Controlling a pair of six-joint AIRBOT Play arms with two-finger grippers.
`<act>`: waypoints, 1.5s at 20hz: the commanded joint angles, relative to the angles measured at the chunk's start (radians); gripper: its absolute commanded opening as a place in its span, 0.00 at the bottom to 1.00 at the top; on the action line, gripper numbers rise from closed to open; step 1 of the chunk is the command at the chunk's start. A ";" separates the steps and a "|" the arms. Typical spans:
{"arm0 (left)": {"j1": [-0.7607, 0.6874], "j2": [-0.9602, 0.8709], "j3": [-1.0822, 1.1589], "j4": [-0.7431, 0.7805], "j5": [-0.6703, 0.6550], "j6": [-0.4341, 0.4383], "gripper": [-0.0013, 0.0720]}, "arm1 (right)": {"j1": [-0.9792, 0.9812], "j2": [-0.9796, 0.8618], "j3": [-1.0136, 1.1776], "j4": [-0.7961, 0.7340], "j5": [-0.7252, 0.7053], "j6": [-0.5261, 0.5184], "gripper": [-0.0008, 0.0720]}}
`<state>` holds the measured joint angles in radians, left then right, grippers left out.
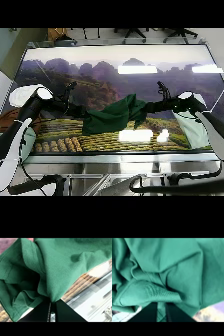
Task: Fold the shirts.
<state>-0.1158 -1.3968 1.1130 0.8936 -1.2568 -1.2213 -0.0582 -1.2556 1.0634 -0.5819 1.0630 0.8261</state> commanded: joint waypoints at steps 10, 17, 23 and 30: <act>0.000 0.000 0.001 0.002 -0.015 0.000 0.04 | -0.149 -0.010 0.041 0.016 0.130 -0.003 0.71; 0.000 0.000 0.001 0.002 -0.011 0.000 0.04 | -0.022 -0.128 0.041 0.030 0.094 -0.005 0.47; 0.029 0.098 0.018 -0.004 -0.033 -0.003 0.04 | -0.079 0.009 0.143 0.089 0.229 -0.040 0.03; 0.110 0.440 0.412 -0.007 -0.106 -0.043 0.04 | -0.179 0.436 0.479 0.159 0.326 -0.038 0.03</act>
<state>-0.0246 -1.0843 1.3670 0.8867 -1.3552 -1.2491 -0.2153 -0.9836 1.4166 -0.4477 1.3708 0.7925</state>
